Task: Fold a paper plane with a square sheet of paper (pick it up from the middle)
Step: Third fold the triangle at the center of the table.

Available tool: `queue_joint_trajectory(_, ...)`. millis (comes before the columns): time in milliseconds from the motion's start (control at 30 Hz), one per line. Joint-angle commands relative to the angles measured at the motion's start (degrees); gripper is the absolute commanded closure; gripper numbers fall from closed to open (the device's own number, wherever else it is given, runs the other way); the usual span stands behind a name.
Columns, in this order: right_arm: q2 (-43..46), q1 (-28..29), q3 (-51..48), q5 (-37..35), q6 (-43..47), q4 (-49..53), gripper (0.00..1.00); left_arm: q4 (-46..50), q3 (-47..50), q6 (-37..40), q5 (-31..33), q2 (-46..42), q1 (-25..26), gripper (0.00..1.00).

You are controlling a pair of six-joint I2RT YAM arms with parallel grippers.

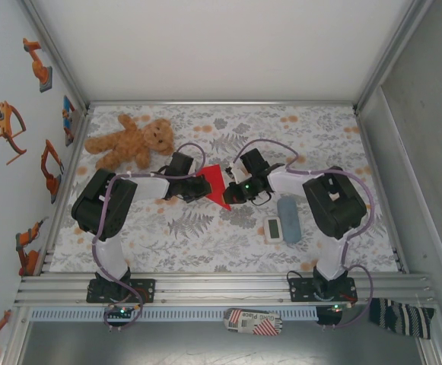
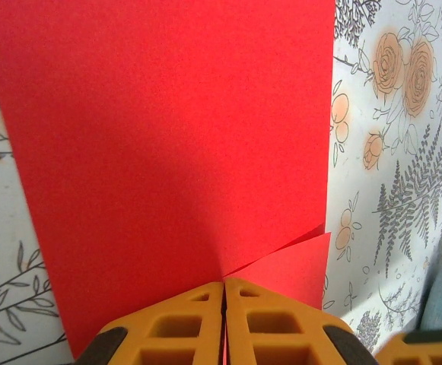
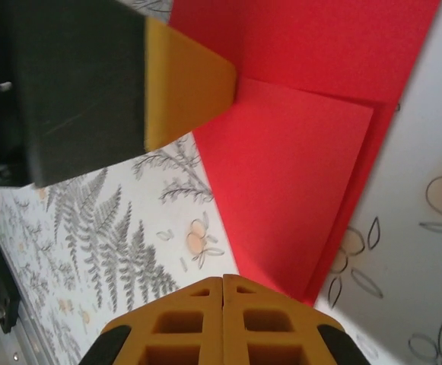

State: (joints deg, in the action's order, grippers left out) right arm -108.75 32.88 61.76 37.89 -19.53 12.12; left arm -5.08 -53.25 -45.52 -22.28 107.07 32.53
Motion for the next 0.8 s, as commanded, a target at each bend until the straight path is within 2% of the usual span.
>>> queue_joint_trajectory(0, -2.3, 0.3, 1.3, -1.7, -1.1, 0.7, 1.0, 6.3, 0.3, 1.8, 3.6, 2.6, -0.8, 0.9)
queue_joint_trajectory(267, -4.4, 0.2, -0.4, -6.6, 0.1, 4.5, 1.0, 4.8, 1.6, 3.0, 2.9, 2.4, -1.6, 0.87)
queue_joint_trajectory(533, -4.2, 0.3, -1.9, -8.3, 0.5, 5.6, 1.0, -5.5, 7.5, 2.7, -1.6, 1.2, -9.0, 0.82)
queue_joint_trajectory(767, -3.3, 0.3, -2.0, -7.4, -1.3, 3.8, 1.0, -1.5, 5.6, 5.0, -1.2, -1.9, -11.4, 0.8)
